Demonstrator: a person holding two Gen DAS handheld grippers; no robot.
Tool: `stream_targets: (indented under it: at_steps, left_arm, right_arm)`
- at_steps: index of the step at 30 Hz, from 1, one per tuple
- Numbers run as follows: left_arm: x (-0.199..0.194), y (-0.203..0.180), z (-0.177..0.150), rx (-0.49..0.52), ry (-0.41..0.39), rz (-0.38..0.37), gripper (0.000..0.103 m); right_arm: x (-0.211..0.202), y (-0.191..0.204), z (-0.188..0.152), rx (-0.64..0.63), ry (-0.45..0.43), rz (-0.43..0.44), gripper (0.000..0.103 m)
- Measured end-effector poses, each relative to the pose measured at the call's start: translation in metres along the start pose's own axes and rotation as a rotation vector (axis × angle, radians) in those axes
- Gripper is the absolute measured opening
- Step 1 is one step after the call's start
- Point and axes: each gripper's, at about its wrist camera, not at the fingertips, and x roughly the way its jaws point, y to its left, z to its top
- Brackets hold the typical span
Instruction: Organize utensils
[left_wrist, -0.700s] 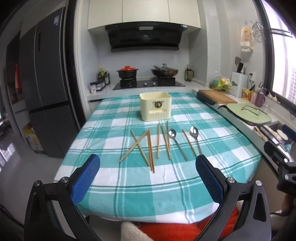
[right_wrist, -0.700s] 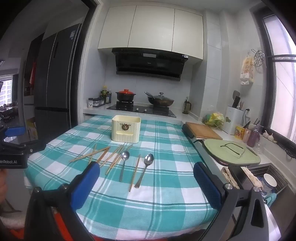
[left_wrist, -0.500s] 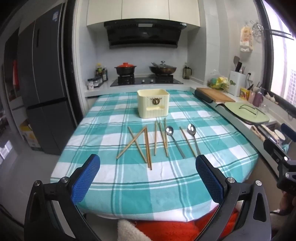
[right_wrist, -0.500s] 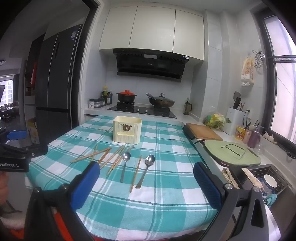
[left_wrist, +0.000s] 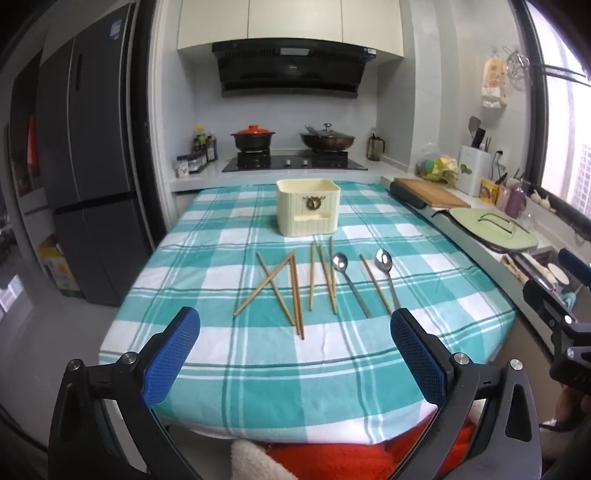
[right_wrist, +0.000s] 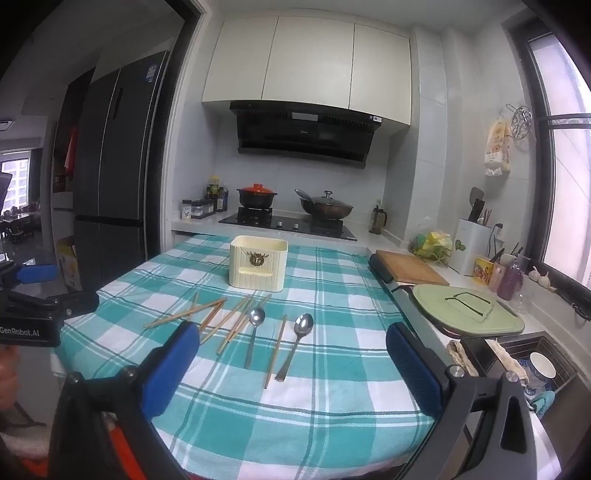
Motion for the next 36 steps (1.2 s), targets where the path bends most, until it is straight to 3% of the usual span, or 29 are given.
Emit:
stream_targets:
  at_steps: [36]
  left_arm:
    - [0.017, -0.008, -0.001, 0.015, -0.012, -0.026, 0.103]
  right_arm:
    - [0.012, -0.002, -0.001, 0.008, 0.050, -0.030, 0.103]
